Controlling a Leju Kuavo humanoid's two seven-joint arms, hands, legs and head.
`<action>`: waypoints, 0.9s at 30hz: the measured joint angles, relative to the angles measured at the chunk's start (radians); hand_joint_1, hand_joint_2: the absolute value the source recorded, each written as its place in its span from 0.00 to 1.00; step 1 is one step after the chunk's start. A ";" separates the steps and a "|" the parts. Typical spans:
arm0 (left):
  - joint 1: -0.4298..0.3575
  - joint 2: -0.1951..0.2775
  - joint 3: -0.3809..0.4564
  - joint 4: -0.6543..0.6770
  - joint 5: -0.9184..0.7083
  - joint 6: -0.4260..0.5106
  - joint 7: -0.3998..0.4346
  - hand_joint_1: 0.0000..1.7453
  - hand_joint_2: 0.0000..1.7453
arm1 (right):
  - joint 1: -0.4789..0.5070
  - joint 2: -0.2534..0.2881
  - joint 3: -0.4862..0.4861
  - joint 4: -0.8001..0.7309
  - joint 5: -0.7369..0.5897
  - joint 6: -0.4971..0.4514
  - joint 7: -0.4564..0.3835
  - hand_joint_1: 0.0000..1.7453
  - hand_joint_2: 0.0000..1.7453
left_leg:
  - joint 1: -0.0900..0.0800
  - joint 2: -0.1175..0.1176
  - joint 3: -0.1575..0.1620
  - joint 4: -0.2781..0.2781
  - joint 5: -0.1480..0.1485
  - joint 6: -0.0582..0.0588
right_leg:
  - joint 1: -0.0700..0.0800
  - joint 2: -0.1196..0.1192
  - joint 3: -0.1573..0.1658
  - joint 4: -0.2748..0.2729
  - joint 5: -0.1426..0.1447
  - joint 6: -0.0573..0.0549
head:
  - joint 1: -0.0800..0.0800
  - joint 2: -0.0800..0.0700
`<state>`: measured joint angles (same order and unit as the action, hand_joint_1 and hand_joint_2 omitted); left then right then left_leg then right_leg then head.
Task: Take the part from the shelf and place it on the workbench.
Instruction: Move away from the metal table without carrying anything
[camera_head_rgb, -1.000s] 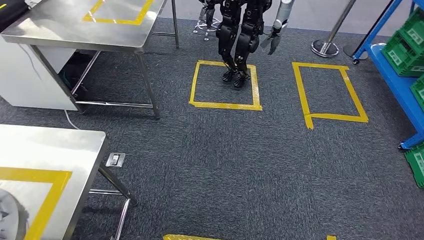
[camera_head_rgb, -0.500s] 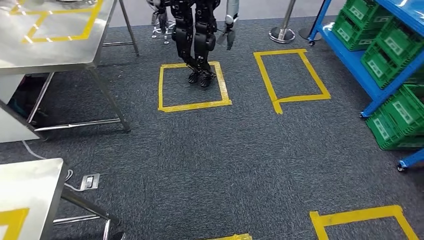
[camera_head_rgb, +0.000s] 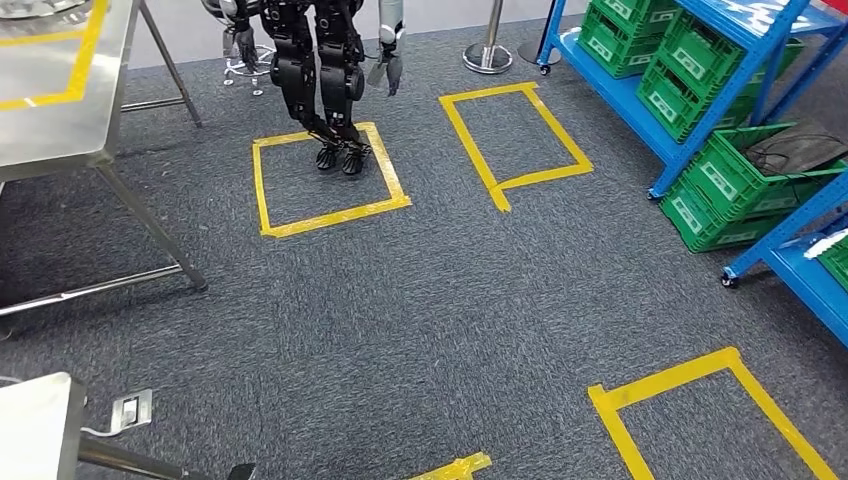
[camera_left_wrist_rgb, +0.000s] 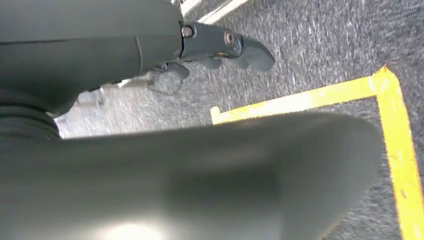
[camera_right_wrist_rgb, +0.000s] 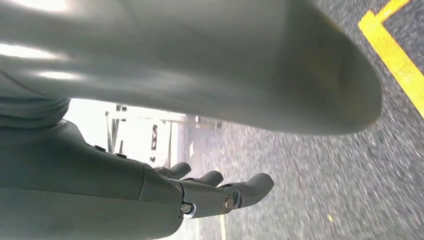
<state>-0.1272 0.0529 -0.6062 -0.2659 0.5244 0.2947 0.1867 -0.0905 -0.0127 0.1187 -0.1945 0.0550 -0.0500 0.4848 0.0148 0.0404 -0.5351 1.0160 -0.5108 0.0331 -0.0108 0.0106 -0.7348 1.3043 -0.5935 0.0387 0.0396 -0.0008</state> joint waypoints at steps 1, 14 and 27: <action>0.000 0.000 -0.001 0.000 0.000 -0.004 0.002 0.00 0.00 | 0.001 0.000 0.000 0.000 0.001 0.001 0.001 0.00 0.00 | -0.002 0.014 0.002 0.000 -0.002 0.000 | 0.001 -0.003 0.009 -0.017 0.017 -0.003 | 0.002 0.000; -0.009 -0.010 -0.005 -0.011 -0.018 -0.007 0.007 0.00 0.00 | -0.001 -0.001 0.000 0.001 0.025 0.031 0.041 0.00 0.00 | 0.002 -0.033 -0.079 0.218 -0.123 -0.044 | 0.015 0.016 0.188 -0.321 0.137 -0.059 | -0.016 0.000; -0.010 -0.011 -0.005 -0.019 -0.014 -0.069 0.001 0.00 0.00 | 0.005 0.005 -0.004 0.003 -0.017 0.034 0.055 0.00 0.00 | 0.012 -0.058 -0.010 -0.002 0.020 -0.007 | 0.000 0.051 0.107 -0.186 0.059 -0.003 | -0.017 0.000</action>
<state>-0.1373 0.0418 -0.6108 -0.2845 0.5099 0.2255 0.1881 -0.0857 -0.0078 0.1147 -0.1919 0.0383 -0.0159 0.5398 0.0264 -0.0173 -0.5453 1.0137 -0.4912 0.0263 -0.0109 0.0612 -0.6279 1.1179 -0.5350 0.0356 0.0224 -0.0008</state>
